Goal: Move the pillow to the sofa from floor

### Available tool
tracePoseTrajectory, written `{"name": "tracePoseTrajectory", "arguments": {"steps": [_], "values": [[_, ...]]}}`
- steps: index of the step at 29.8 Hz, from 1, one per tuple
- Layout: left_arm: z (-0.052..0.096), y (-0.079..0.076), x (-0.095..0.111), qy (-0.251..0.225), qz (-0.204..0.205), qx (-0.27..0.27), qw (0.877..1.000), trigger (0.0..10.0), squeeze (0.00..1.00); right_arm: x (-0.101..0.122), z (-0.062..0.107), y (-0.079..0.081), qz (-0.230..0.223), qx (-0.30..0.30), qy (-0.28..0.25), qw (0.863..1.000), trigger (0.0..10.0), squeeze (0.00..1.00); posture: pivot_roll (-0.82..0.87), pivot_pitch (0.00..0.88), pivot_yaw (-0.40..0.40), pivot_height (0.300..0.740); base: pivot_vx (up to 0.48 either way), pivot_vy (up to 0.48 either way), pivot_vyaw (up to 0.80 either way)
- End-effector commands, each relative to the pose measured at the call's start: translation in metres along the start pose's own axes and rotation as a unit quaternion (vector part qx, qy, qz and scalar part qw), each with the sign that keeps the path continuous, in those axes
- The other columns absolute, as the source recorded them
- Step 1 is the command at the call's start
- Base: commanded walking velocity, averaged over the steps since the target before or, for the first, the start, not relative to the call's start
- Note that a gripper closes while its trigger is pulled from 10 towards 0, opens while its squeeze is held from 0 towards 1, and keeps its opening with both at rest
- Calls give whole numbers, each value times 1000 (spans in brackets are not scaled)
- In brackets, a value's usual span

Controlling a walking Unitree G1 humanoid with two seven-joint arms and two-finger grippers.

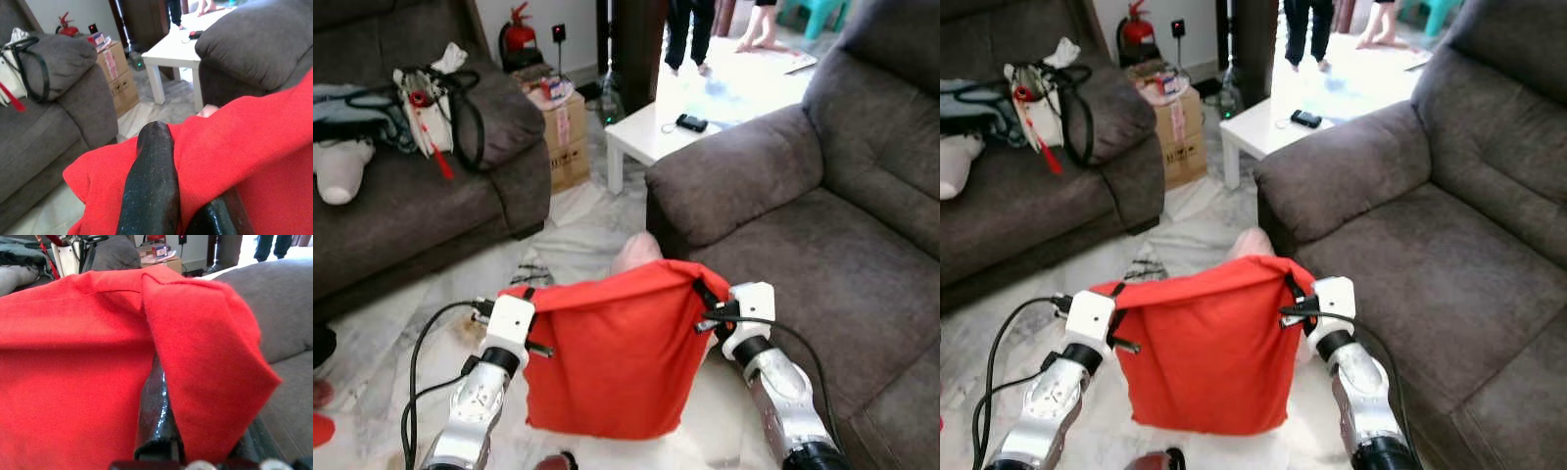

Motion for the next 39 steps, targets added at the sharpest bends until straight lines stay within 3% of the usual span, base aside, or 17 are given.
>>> {"name": "tracePoseTrajectory", "arguments": {"steps": [1,12,18,26,28,30,39], "values": [[-10,11,22,-38,6,26,999,10000,0,21,-3,-16,-2,-31,-39,999,10000,0,134,18,-22,740,0,0,-800],[-15,2,22,-36,4,19,999,10000,0,19,-3,-18,-4,-43,-42,998,10000,0,119,0,-17,740,0,0,-800],[-21,-6,34,-61,-12,-3,998,10000,0,17,-5,-11,0,-44,-44,998,10000,0,134,0,-6,740,0,-239,-800],[-26,0,33,-58,-5,-5,998,10000,0,22,-10,-6,3,-44,-57,997,10000,0,117,0,8,740,0,-157,-800],[-27,5,34,-61,-7,-8,998,10000,0,25,-14,10,10,-15,-65,998,10000,0,128,0,15,740,0,0,-800],[-27,6,34,-60,-8,-8,998,10000,0,25,-15,13,7,-15,-67,998,10000,0,129,0,16,740,0,0,-800],[-25,2,31,-57,-6,-8,998,10000,0,27,-18,16,3,-16,-69,997,10000,0,121,0,4,740,0,0,-800]]}}
Point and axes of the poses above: a point about 5 cm out from each wrist's last joint towards the gripper, its own z axis pointing back from the gripper into the wrist, its own x axis along the axis of the wrist's last joint, y = z × x, the point moved 5 cm from there along -z, pointing out of the wrist towards the gripper, and after that the axes turned 9 degrees about -z, right-handed, at the moved point
